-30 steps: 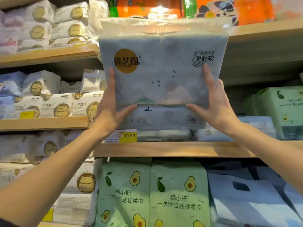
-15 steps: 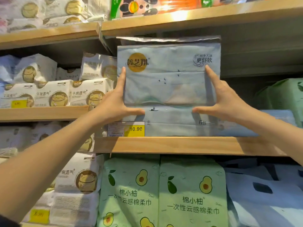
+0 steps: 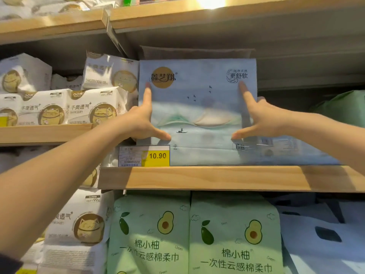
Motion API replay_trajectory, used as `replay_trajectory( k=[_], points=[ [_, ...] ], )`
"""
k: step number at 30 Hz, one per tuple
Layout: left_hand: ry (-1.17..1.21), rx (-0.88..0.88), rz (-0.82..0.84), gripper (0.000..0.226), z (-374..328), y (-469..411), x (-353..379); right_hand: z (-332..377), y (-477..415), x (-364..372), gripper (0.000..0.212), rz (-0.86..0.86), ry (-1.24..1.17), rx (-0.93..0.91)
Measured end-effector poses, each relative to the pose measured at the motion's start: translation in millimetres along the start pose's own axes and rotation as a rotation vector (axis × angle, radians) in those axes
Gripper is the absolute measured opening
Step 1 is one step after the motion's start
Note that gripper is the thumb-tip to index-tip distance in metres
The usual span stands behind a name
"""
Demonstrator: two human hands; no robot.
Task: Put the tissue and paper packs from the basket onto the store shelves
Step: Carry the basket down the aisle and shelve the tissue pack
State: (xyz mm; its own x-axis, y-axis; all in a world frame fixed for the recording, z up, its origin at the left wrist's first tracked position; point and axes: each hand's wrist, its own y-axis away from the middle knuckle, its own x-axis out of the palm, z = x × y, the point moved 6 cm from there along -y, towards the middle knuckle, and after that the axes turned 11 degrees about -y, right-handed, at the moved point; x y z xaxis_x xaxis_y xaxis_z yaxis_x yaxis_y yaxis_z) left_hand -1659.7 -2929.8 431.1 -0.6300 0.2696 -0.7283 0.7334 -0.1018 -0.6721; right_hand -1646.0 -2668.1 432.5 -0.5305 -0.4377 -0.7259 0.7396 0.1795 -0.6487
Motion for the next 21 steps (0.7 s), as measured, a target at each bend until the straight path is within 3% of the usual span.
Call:
replay_trajectory(
  k=[12, 17, 21],
  points=[
    [0.0, -0.072, 0.077, 0.129, -0.1, -19.0, 22.7, -10.5, -25.5, 20.1, 0.119, 0.053, 0.077, 0.081],
    [-0.043, -0.085, 0.099, 0.108, -1.5, -27.4, 30.8, -14.7, -28.6, 22.1, 0.117, 0.045, 0.105, 0.101],
    [-0.066, -0.07, 0.056, 0.123, 2.5, -29.7, 32.1, -17.4, -29.7, 22.9, 0.117, 0.029, 0.096, 0.117]
  ],
)
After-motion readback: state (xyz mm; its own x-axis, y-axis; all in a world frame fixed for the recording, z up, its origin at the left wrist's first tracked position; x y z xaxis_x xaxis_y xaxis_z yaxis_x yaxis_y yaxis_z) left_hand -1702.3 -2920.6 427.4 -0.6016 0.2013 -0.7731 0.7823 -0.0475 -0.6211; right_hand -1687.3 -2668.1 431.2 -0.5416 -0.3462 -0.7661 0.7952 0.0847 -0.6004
